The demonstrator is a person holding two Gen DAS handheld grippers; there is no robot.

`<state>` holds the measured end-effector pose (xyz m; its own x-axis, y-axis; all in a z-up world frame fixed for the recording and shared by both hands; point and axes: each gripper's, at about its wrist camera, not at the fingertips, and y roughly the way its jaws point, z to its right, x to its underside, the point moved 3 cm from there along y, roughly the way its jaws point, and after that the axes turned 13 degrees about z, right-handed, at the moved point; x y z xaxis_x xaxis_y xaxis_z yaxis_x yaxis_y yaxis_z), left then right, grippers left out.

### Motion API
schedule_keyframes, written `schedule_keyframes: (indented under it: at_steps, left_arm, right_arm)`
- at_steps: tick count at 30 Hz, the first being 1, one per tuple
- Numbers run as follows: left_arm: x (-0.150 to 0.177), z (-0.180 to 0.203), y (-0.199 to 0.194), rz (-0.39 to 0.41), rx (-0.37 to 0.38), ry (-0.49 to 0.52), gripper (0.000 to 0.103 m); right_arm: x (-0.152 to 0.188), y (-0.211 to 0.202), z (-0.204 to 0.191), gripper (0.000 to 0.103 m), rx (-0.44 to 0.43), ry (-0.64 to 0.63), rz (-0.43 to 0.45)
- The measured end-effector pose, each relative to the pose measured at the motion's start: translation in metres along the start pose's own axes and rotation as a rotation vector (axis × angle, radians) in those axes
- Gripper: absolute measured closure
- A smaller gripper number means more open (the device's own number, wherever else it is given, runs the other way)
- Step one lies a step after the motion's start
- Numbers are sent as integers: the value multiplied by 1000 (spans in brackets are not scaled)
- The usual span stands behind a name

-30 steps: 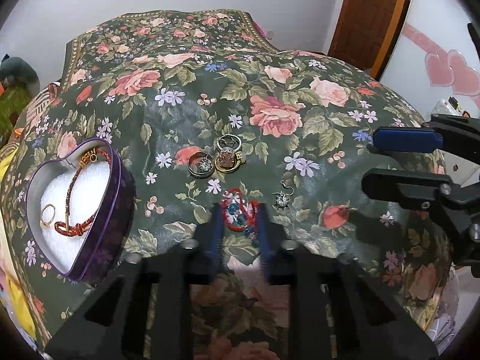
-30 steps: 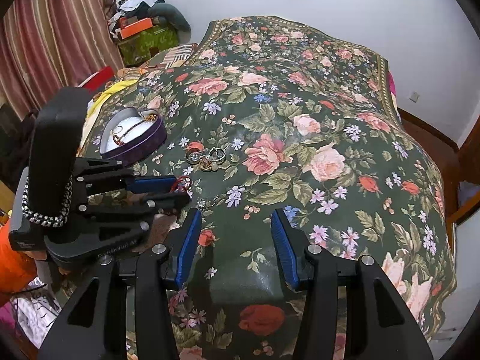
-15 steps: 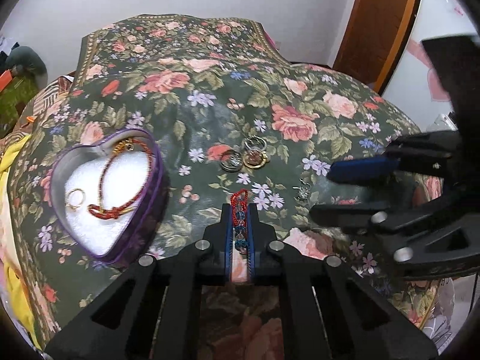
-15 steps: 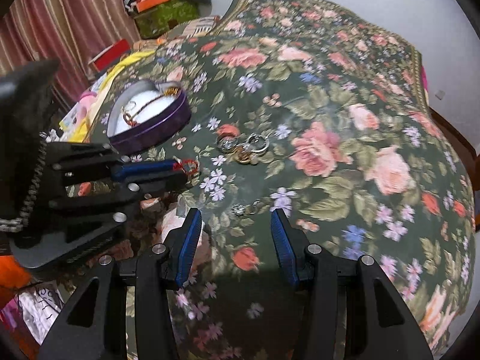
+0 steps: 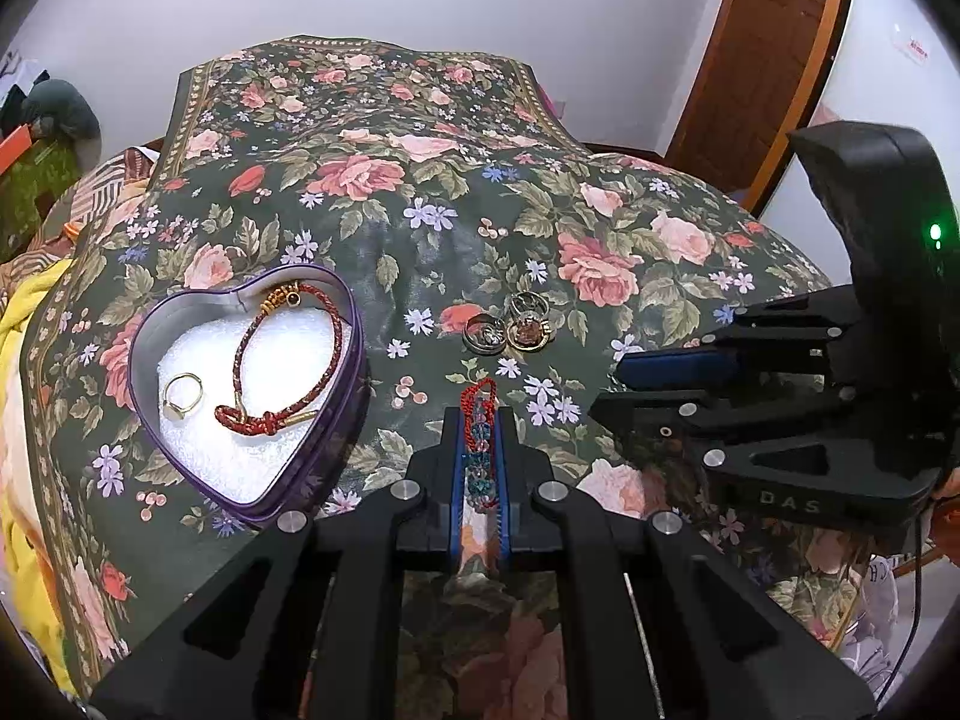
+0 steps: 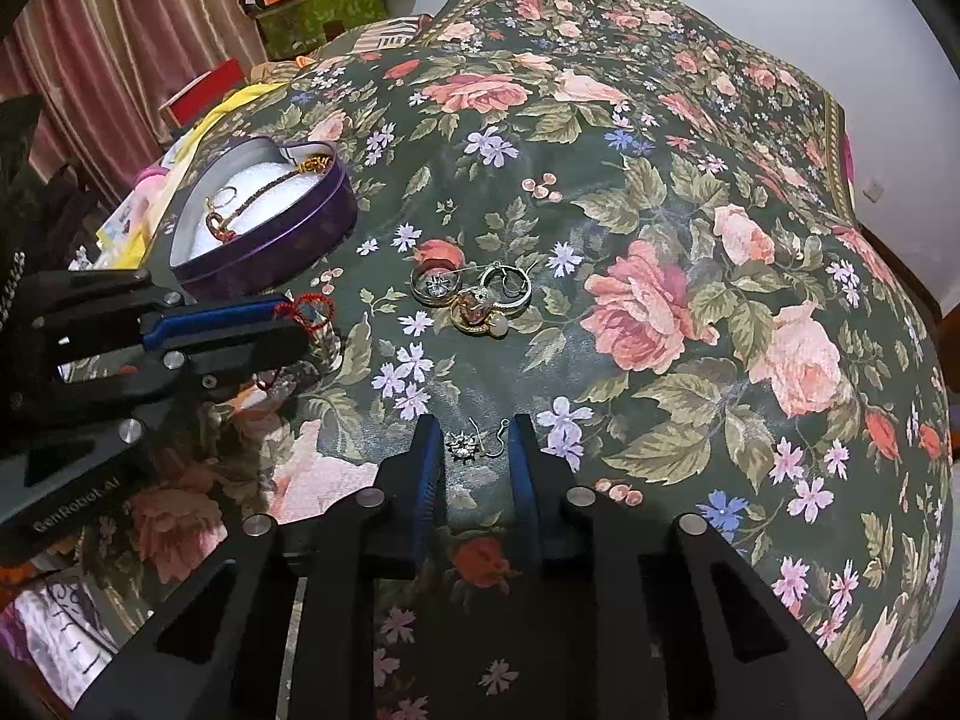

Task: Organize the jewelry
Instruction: 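Grasp the small silver charm with the right tool while the left tool lifts the beaded bracelet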

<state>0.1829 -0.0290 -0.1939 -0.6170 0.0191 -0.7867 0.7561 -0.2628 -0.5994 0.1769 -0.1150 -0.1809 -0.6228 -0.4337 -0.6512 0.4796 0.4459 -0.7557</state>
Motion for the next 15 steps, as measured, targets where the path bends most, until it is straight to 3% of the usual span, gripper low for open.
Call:
schedule_keyframes:
  at_steps: [7,8,15]
  left_arm:
    - [-5,1,-4,12,-4,-1,96]
    - [-5,1,-5,14,-5,0,96]
    - [-16,0,-18,51,-13,-2,96]
  right_arm:
    - [1,-3,-2,89,7,-16,25]
    - [1,-3,-3,93,5,-14,27]
    - [-6,-14,-4,93,1,-3,65]
